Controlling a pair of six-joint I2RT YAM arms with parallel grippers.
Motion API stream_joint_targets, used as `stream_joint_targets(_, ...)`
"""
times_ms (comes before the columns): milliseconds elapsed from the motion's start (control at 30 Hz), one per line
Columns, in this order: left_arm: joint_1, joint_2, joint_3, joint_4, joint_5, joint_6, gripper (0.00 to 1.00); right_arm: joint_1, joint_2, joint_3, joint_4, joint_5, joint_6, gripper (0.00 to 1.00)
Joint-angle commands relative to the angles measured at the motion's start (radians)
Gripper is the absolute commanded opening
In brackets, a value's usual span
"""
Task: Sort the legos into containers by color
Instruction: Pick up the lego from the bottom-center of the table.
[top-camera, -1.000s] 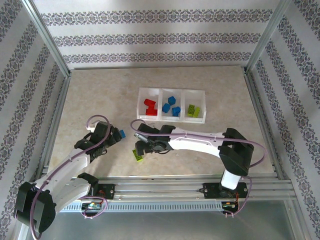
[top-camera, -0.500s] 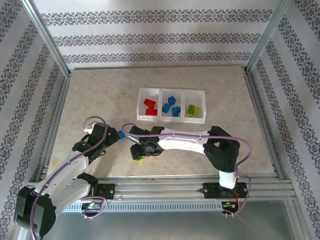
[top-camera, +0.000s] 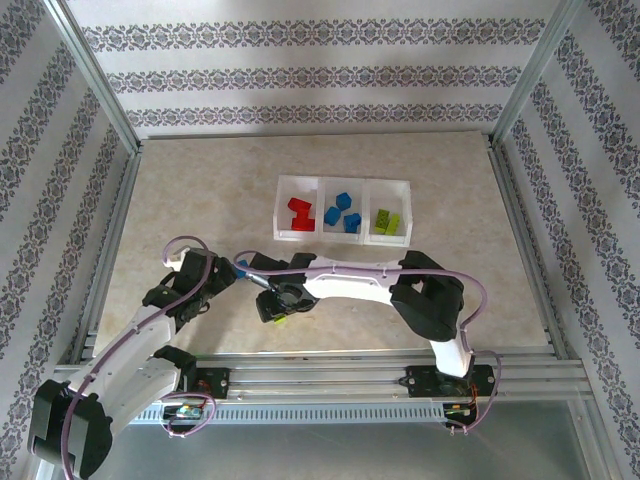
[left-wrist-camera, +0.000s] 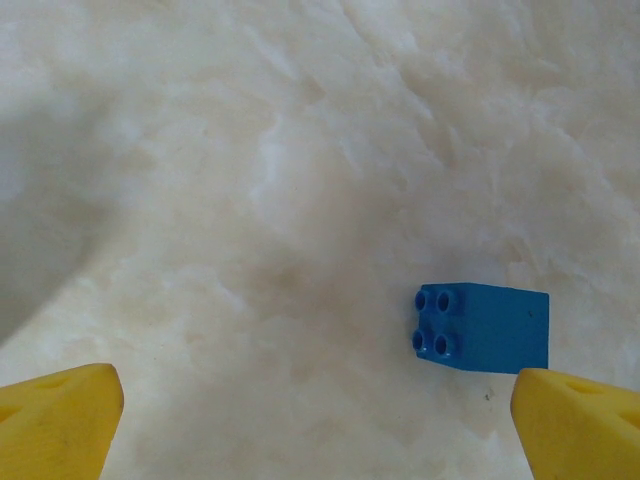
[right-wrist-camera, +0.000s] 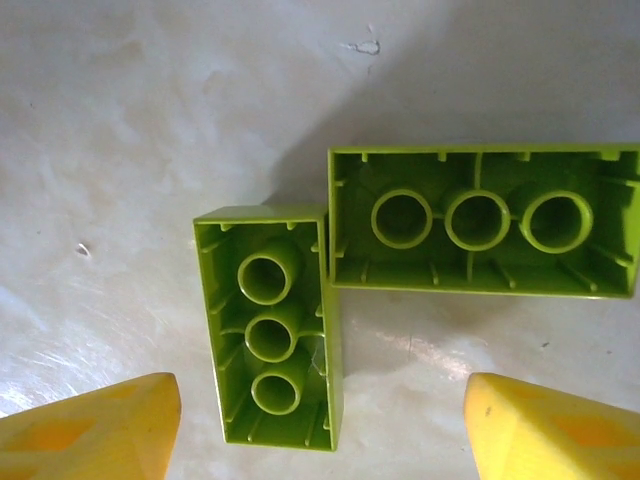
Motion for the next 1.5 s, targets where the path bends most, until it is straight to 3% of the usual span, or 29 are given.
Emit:
stream_joint_targets(0, 0.017, -0.011, -0.016, -0.005, 0.006, -0.017, 1.0, 0.014, 0.027, 0.037, -0.024, -0.016, -0.021, 0.7)
stream_joint_targets(300, 0.027, -0.011, -0.015, 0.001, 0.02, -0.014, 1.0, 0.026, 0.073, 0.081, -0.037, -0.057, -0.045, 0.55)
stream_joint_targets(833, 0.039, -0.01, -0.02, 0.011, 0.037, -0.015, 1.0, 0.036, 0.157, 0.125, -0.095, -0.016, -0.075, 0.48)
stream_joint_targets(1000, 0.042, -0.01, -0.025, 0.017, 0.044, -0.018, 1.0, 0.044, 0.175, 0.142, -0.117, 0.005, -0.084, 0.4)
stream_joint_targets(1200, 0.047, -0.01, -0.027, 0.015, 0.049, -0.015, 1.0, 0.042, 0.156, 0.152, -0.122, 0.027, -0.093, 0.29)
stream_joint_targets(1467, 0.053, -0.013, -0.034, 0.018, 0.054, -0.009, 1.0, 0.033, 0.081, 0.15, -0.122, 0.064, -0.096, 0.23)
